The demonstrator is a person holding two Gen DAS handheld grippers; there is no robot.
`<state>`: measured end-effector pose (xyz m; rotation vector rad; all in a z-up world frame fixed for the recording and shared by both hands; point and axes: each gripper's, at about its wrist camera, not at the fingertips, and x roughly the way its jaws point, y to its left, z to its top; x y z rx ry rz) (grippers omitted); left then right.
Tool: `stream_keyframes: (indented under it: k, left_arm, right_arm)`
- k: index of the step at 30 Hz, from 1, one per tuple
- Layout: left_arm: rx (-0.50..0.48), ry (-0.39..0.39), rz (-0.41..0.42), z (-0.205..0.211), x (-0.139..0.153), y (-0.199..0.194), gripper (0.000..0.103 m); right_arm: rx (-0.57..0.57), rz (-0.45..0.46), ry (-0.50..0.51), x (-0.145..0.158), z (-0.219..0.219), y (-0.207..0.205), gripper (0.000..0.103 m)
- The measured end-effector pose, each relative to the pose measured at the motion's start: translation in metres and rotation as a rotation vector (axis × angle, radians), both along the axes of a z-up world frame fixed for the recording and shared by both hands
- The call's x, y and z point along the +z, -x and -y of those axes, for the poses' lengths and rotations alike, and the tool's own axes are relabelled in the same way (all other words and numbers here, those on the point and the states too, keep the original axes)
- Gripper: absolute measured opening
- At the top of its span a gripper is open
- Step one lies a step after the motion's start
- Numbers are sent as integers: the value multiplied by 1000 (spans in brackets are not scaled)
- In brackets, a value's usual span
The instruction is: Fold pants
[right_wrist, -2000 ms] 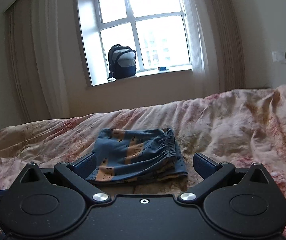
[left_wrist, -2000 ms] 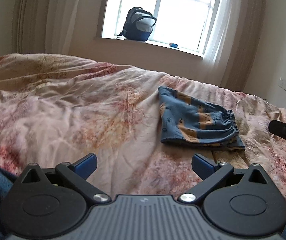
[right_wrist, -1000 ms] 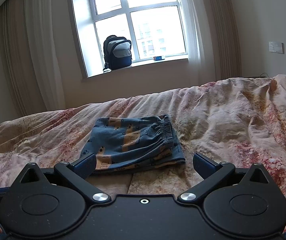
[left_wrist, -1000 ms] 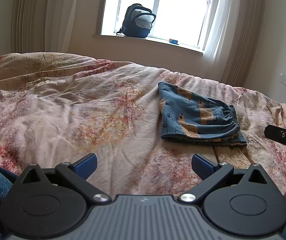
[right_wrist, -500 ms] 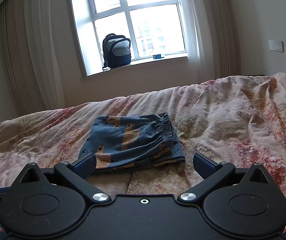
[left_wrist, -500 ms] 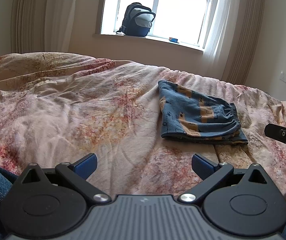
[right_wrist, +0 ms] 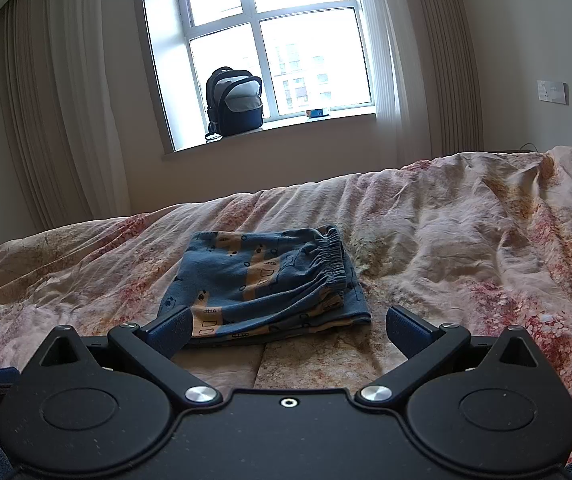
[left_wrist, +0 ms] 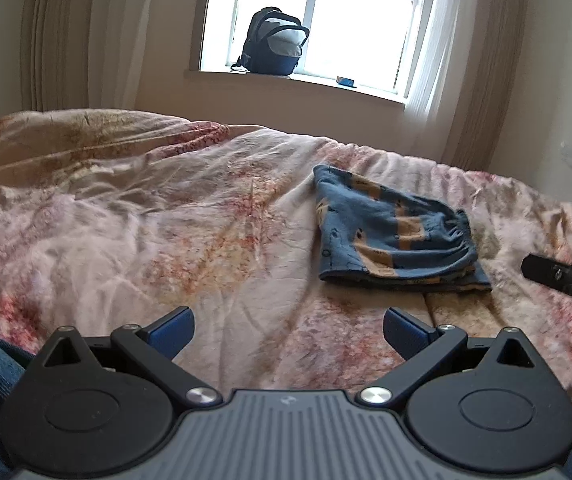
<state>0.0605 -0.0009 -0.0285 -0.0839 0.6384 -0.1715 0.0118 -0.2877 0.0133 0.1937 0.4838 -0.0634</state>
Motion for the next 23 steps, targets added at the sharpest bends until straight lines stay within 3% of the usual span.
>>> stream_keyframes:
  k: [23]
  left_arm:
    - [23,8,3,-3,2,0,103]
  right_arm:
    - [8,-4,5,-1,0,-1,103]
